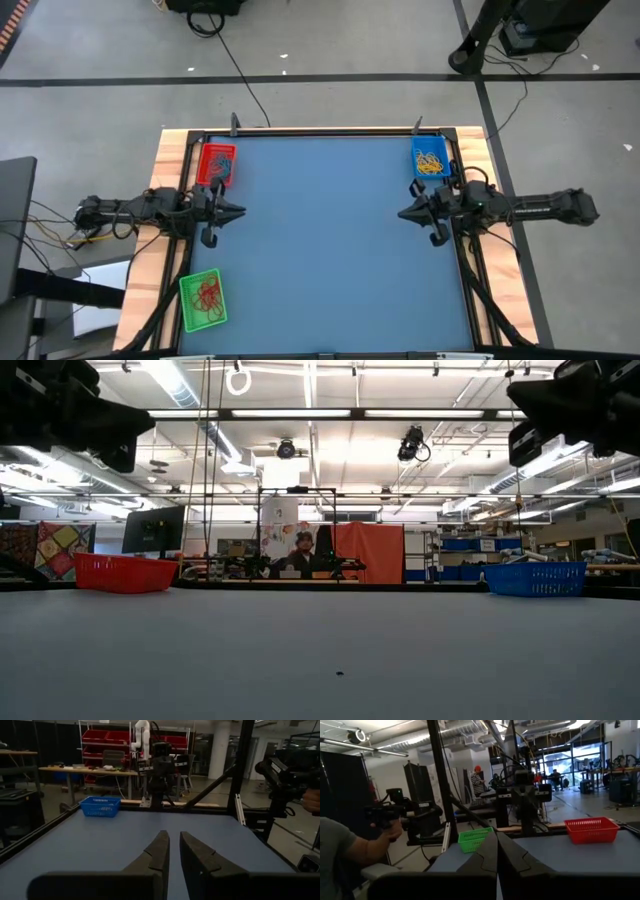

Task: Sort rubber bands into baskets
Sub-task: Return to Home Position

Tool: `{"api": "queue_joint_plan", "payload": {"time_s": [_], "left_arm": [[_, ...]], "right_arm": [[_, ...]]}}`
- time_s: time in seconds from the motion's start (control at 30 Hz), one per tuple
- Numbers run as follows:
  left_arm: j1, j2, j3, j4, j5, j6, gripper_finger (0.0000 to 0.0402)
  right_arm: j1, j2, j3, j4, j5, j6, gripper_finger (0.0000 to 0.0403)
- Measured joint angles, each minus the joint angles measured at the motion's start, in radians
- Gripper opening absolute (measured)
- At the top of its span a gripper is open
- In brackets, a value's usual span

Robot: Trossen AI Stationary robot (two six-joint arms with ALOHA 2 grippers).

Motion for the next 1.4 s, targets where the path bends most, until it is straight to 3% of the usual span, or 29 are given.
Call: {"api": "queue_joint_plan", "payload": {"time_s": [0.33,0.57,0.87,1.4], "left_arm": [[0.0,0.0,0.059,-0.054,0.0,-0.016,0.0046],[0.0,0.0,0.111,-0.141,-0.004,0.009,0.0046],[0.0,0.0,0.107,-0.176,-0.014,0.018,0.0046],[0.0,0.0,-0.084,0.102,0.041,0.026,0.0046]], "right_arm": [[-0.003,-0.189,0.0,-0.15,0.018,0.012,0.0007],[-0.01,-0.319,0.0,-0.343,0.087,0.05,0.0009],[-0.034,-0.385,0.0,-0.464,0.123,0.076,0.0014],[-0.04,-0.38,-0.03,-0.41,0.117,0.107,0.0015]]}}
